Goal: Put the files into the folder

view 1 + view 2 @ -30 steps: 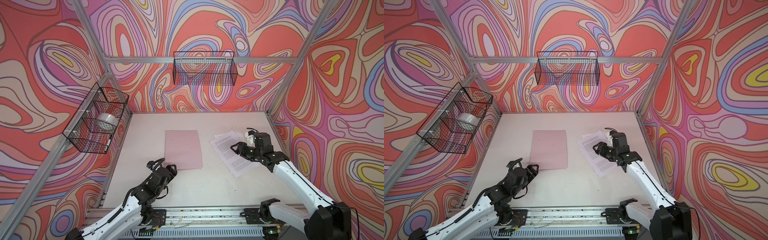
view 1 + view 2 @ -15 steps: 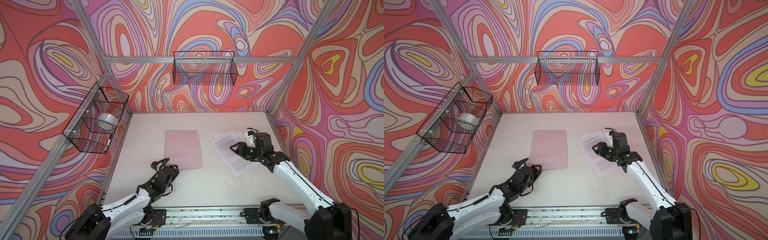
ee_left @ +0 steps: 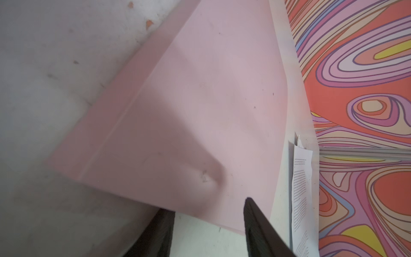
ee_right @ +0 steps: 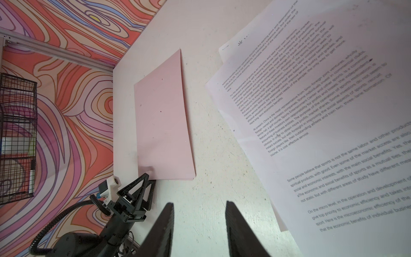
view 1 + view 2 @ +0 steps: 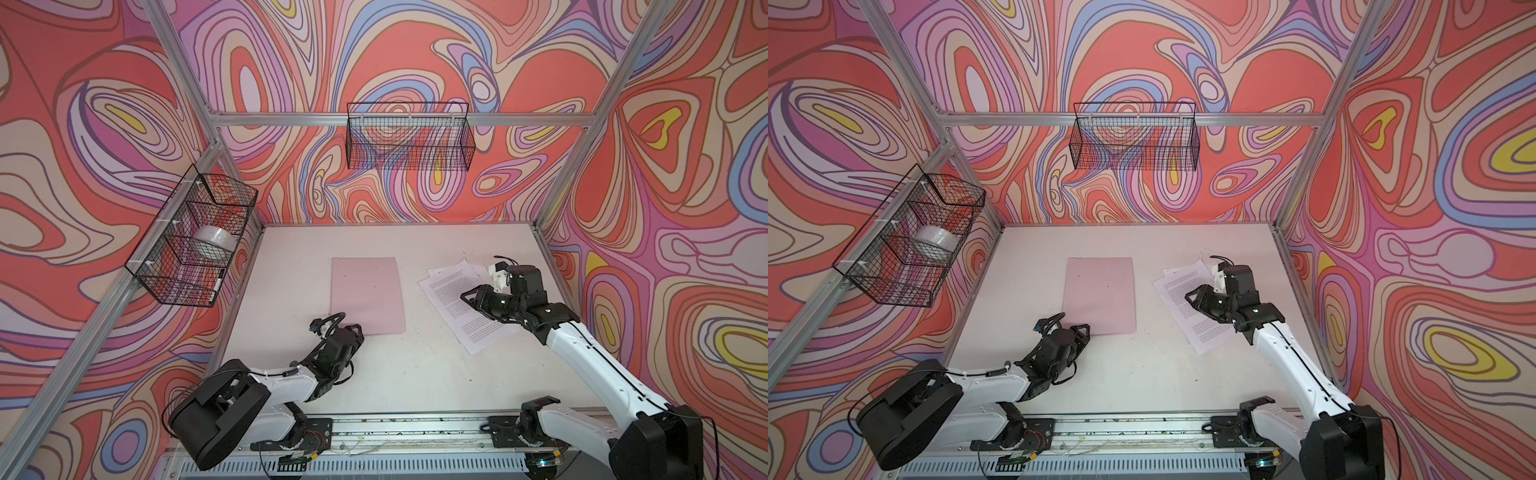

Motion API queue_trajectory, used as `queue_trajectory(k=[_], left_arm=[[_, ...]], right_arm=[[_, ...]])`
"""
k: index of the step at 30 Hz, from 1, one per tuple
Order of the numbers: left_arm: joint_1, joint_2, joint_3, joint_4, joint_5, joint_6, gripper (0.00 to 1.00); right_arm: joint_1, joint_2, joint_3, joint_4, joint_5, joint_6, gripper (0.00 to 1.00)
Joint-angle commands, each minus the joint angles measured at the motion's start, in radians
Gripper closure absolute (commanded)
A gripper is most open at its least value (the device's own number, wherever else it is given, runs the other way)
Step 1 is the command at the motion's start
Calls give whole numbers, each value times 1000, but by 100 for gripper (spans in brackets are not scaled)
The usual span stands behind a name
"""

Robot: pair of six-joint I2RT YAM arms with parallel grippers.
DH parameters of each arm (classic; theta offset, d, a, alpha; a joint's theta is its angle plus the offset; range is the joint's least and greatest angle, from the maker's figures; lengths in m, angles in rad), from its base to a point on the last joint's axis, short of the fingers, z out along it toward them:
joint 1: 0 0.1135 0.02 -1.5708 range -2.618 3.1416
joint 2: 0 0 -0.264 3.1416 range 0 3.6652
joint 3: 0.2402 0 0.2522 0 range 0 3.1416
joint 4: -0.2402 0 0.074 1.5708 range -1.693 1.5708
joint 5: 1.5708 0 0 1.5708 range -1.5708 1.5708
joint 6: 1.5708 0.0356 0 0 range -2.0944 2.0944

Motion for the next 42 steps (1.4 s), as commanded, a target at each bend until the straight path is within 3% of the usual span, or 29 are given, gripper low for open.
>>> queue_trajectory(k=[1,6,11,24,37,42], left_arm=[[13,79,-17,165,-11,-3,52],[18,169,-13,262,-11,-19,58],[25,196,-14,352,24,-3,56],[49,90,17,184,-7,99,54],[75,441,54,549,35,77,55],[78,466,57,564,-5,84,60]], right_arm=[[5,-16,-10,15,-13,5,62],[5,1,-36,49,-38,16,68],[5,0,-48,66,-50,28,70],[5,-7,-53,88,-35,28,70],[5,-12,-63,92,-26,30,72],[13,4,-70,103,-24,30,81]])
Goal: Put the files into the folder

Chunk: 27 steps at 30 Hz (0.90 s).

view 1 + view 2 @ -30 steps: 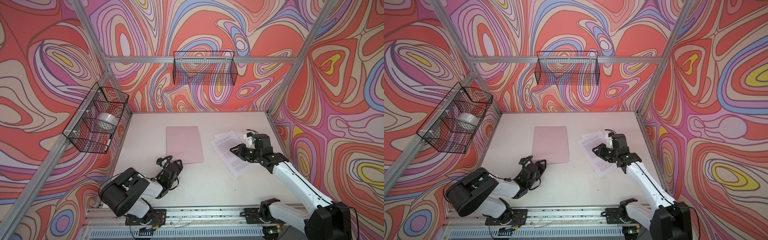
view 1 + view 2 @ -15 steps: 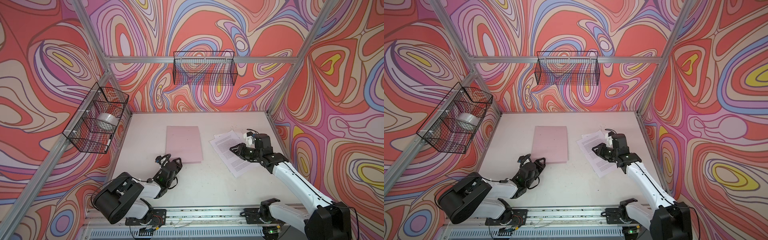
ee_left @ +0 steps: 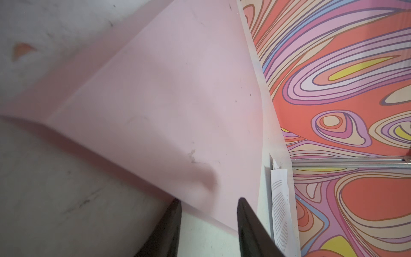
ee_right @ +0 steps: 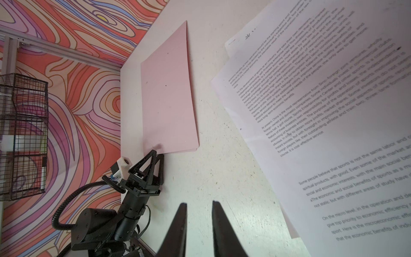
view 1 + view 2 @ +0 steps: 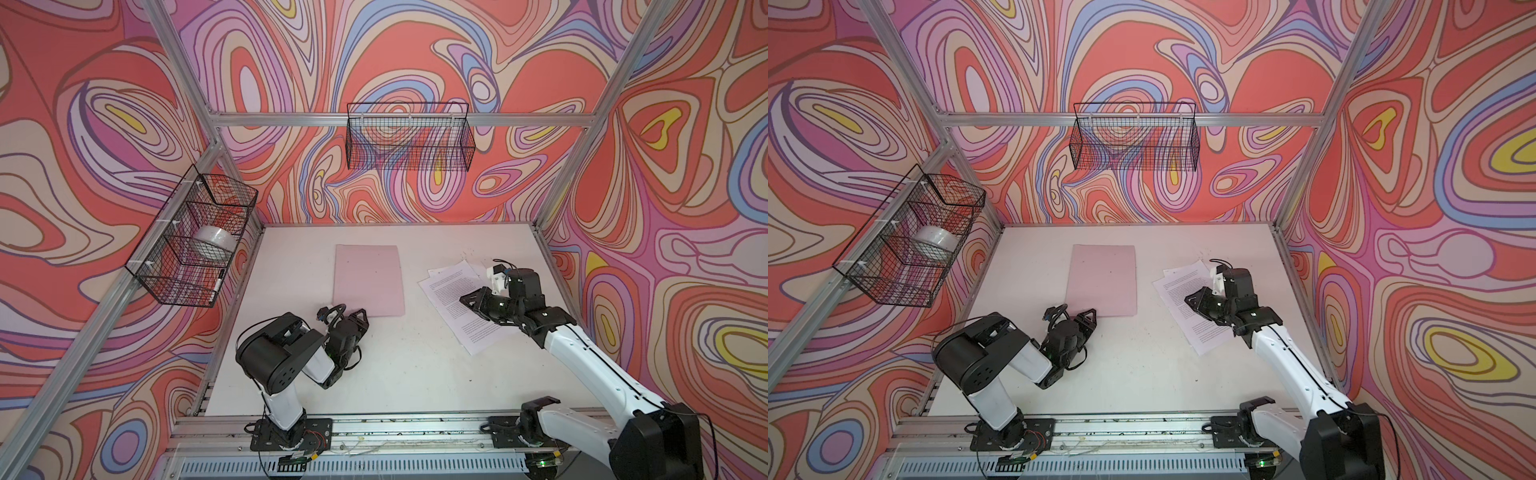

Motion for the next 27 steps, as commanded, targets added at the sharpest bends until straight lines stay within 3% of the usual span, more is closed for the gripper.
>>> queue_trajectory(k=[1,7,11,15,22,25,26,27], left_arm=[[10,9,-9,-24,-27,13,62],[27,-62,2,-99,-44,73,79],[46,-107,34,-181,-33,104,81],[61,-111,54,-182,-14,115,99],[69,-131,76,-186,14,114,100],[73,-148,85,-214,17,121,100],[74,-152,85,-219,18,123,94],[75,-158,84,-231,17,119,80]], right_arm=[[13,6,-16,22,17,-2,83],[53,56,-22,65,21,-13,90],[141,147,-16,133,53,-7,97],[198,252,20,191,77,-10,100],[216,392,70,310,48,-6,100],[225,479,108,344,27,-2,79],[229,500,115,360,26,2,73],[230,525,122,384,20,7,69]])
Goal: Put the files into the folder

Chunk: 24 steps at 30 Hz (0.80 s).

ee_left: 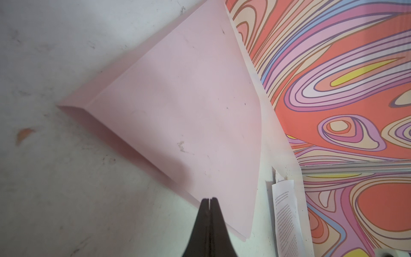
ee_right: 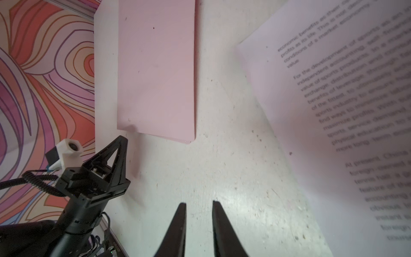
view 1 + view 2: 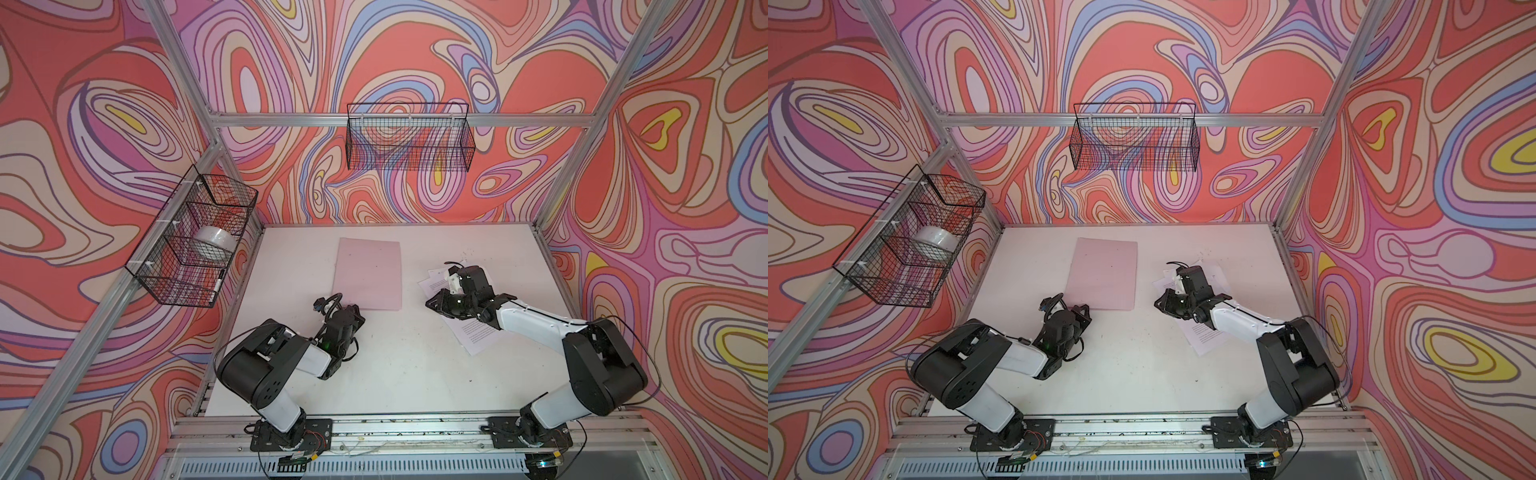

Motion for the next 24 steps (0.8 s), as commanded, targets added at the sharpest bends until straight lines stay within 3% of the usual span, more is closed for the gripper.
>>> queue_trajectory(k=[1,3,5,9,14,17,20,22,24], left_arm=[[10,-31,11,-42,1,6,67],[13,-34,-4,-34,-2,-6,54],[19,-28,-24,-6,5,-22,51],[52,23,-63,78,38,-74,50],[111,177,-99,374,133,-115,56],[137,179,-77,374,208,-129,57],[157,68,-47,165,256,-97,56],[170,-68,-21,-95,252,-46,56],[175,-212,7,-330,202,42,56]], right_arm=[[14,74,36,95,-23,14,67],[15,120,61,123,-34,23,63],[16,159,85,160,-46,30,57],[15,245,158,182,-41,25,51],[16,358,257,191,-49,16,52],[16,418,313,198,-47,21,52],[15,468,363,189,-37,17,45],[16,493,394,181,-28,10,37],[15,521,428,164,-33,2,35]])
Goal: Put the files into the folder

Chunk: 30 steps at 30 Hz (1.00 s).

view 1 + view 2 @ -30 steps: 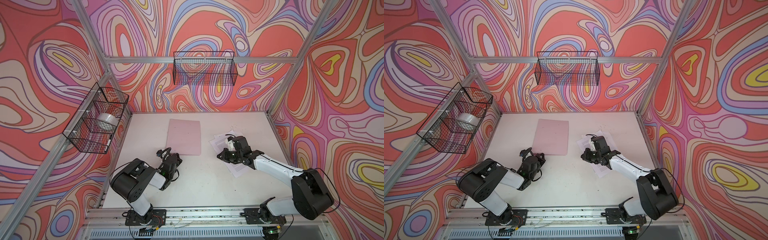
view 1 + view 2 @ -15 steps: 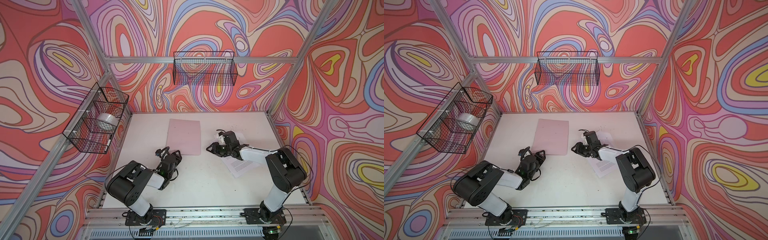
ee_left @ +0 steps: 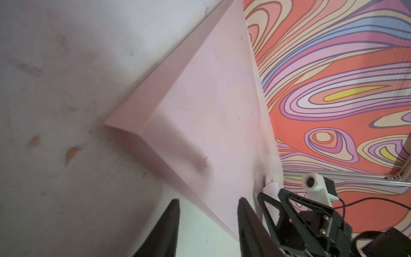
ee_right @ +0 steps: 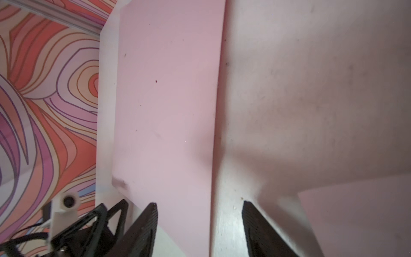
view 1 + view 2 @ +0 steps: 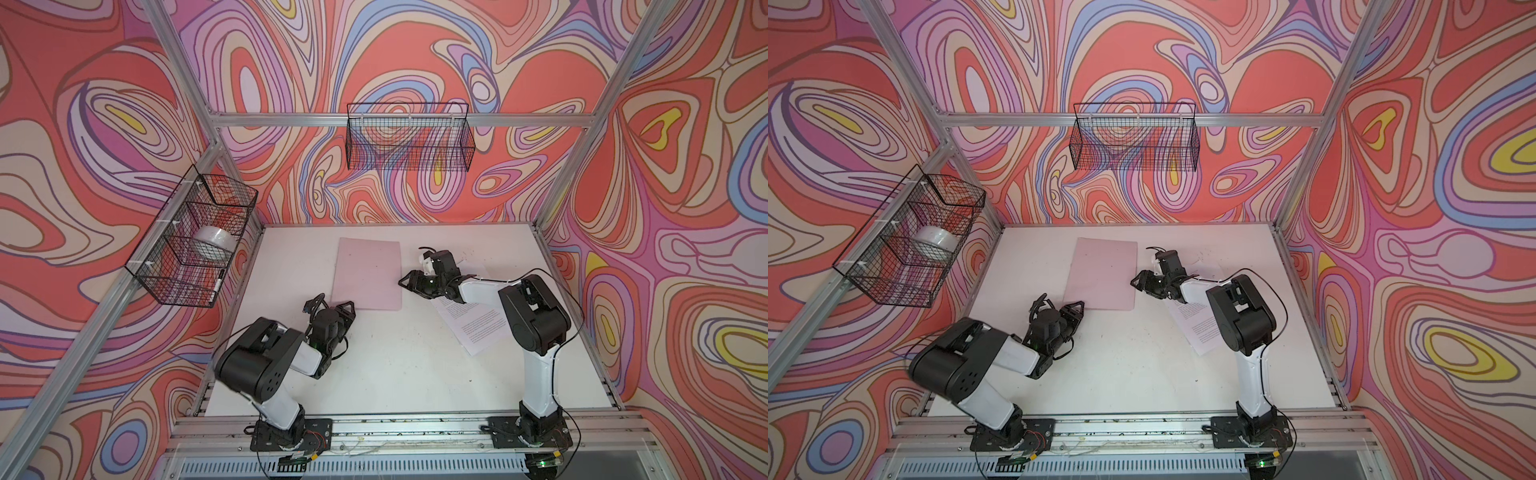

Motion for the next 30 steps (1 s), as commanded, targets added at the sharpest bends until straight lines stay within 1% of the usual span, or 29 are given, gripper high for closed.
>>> queue_trajectory(k=[1,3,5,7,9,12,16,20,25,30], left_arm=[[13,-214,67,-426,-46,142,55],[26,-328,103,-606,-95,225,55],[62,-413,124,-705,-119,284,54],[133,-449,122,-728,-94,301,54],[224,-450,102,-684,-18,297,53],[284,-428,115,-678,34,327,53],[296,-406,129,-672,62,341,54],[302,-390,127,-654,61,342,54],[307,-352,137,-634,63,362,54],[311,-300,129,-578,97,347,55]], right_arm=[[4,45,64,-19,7,-20,35],[4,72,90,-26,3,-22,35],[5,96,112,-31,-1,-19,36],[5,119,125,-24,-8,-8,38],[5,133,131,3,-10,7,38],[5,153,158,15,-32,26,39],[5,182,190,36,-63,57,39],[4,198,204,59,-84,92,40],[6,178,195,79,-78,104,40],[8,155,202,57,-66,106,40]])
